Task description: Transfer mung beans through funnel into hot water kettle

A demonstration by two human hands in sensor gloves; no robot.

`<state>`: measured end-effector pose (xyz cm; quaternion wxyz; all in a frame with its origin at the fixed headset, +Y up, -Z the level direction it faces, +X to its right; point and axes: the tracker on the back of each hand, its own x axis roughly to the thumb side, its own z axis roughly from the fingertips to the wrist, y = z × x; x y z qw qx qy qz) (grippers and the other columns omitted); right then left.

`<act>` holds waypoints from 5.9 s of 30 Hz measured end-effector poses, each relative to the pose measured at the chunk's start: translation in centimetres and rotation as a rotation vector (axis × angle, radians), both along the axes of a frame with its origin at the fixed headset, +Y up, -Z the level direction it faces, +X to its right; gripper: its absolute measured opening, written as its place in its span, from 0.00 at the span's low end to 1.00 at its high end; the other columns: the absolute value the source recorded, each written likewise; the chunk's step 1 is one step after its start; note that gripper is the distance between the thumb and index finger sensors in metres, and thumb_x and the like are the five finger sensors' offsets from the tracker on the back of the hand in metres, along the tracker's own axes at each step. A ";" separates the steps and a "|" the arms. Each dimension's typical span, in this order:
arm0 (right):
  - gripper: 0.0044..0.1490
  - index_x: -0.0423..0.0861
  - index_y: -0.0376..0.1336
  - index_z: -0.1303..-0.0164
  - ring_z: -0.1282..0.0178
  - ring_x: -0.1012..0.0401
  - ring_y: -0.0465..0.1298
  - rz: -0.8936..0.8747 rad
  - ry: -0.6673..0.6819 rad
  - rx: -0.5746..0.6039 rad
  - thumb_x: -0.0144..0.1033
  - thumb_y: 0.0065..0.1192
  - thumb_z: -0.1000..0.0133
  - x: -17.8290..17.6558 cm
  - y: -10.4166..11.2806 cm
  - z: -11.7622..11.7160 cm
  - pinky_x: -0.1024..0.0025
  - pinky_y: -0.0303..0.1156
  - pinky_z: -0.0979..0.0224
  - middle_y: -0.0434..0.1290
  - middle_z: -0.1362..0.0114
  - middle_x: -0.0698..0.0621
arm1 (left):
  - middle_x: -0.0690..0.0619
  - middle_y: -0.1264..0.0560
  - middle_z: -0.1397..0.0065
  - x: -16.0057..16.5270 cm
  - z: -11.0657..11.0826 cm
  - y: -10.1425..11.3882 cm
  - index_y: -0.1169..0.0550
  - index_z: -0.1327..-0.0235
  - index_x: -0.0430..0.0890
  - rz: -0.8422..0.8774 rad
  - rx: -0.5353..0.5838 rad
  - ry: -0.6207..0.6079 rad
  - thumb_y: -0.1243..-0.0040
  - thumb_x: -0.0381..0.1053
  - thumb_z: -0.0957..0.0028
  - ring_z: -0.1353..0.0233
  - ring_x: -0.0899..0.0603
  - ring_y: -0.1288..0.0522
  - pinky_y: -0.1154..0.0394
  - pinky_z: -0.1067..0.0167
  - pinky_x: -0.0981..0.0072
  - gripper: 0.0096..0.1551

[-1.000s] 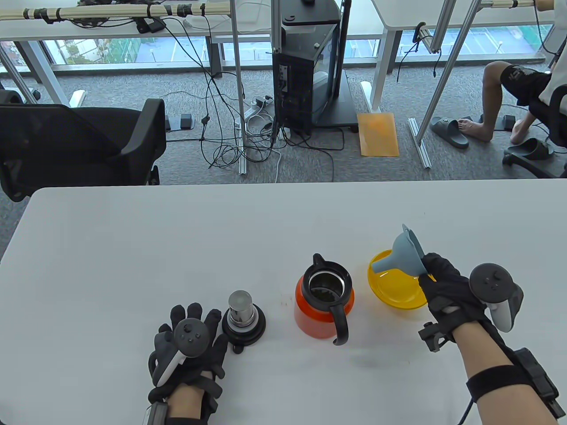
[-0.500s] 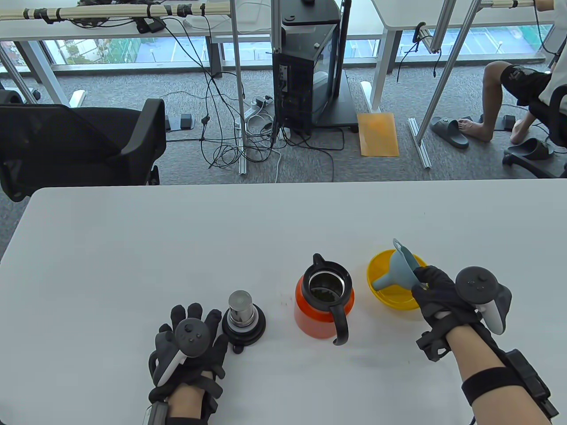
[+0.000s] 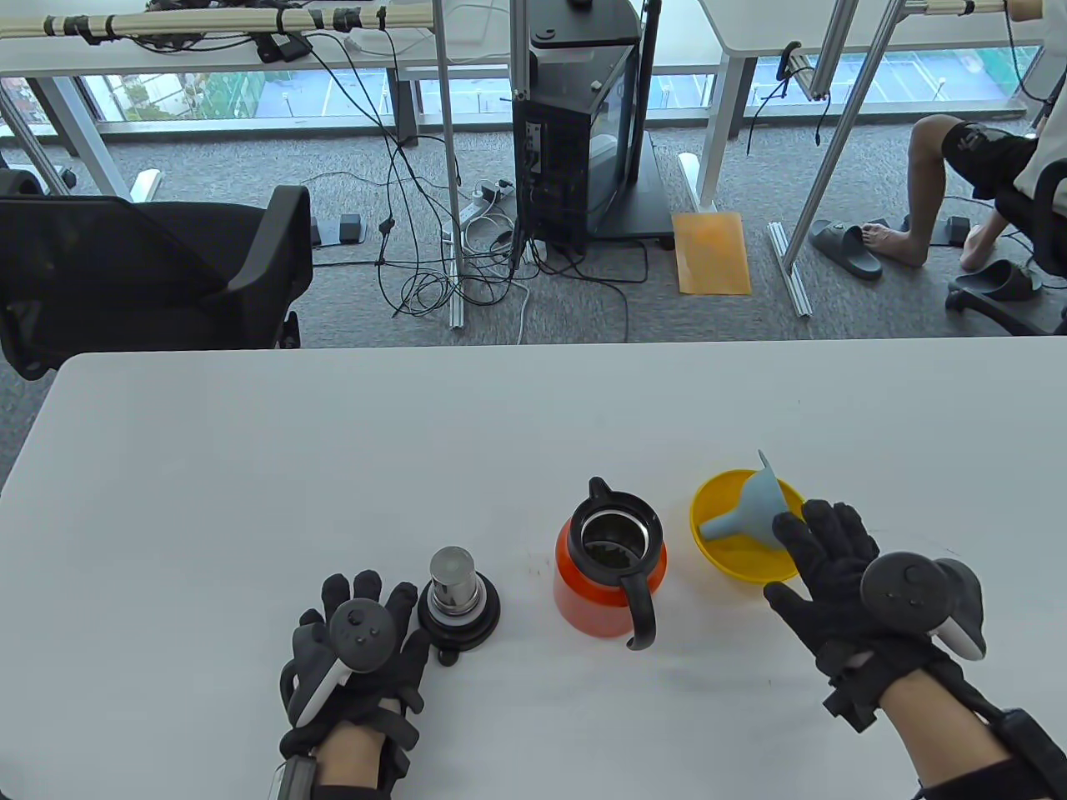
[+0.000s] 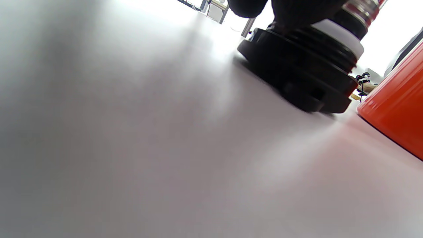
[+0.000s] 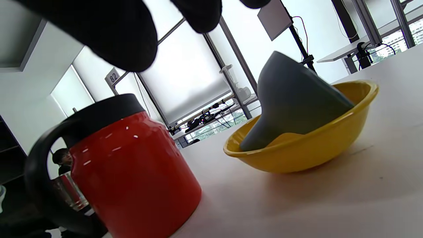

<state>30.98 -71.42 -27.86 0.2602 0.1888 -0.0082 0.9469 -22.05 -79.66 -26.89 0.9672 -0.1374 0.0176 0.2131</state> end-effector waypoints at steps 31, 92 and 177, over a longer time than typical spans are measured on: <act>0.55 0.39 0.41 0.17 0.27 0.28 0.26 0.269 -0.035 0.024 0.47 0.64 0.44 0.8 -6.2 4.2 0.22 0.27 0.37 0.35 0.19 0.28 | 0.49 0.62 0.15 1.9 -2.2 9.4 0.44 0.21 0.58 0.016 0.065 0.048 0.50 0.62 0.48 0.20 0.34 0.72 0.69 0.30 0.28 0.40; 0.63 0.48 0.22 0.20 0.25 0.23 0.39 -0.908 0.299 -0.086 0.66 0.53 0.41 -9.1 8.1 -4.2 0.25 0.57 0.35 0.25 0.21 0.28 | 0.46 0.53 0.22 19.5 -4.9 18.3 0.50 0.27 0.56 1.183 -0.032 -0.314 0.36 0.56 0.51 0.27 0.32 0.33 0.21 0.33 0.54 0.46; 0.59 0.41 0.45 0.17 0.27 0.25 0.40 0.243 0.172 -0.103 0.58 0.71 0.46 -20.3 5.9 -6.5 0.28 0.50 0.34 0.34 0.22 0.27 | 0.50 0.67 0.17 10.6 -0.9 2.9 0.49 0.21 0.62 -0.093 0.143 -0.268 0.47 0.65 0.47 0.22 0.34 0.76 0.71 0.32 0.26 0.42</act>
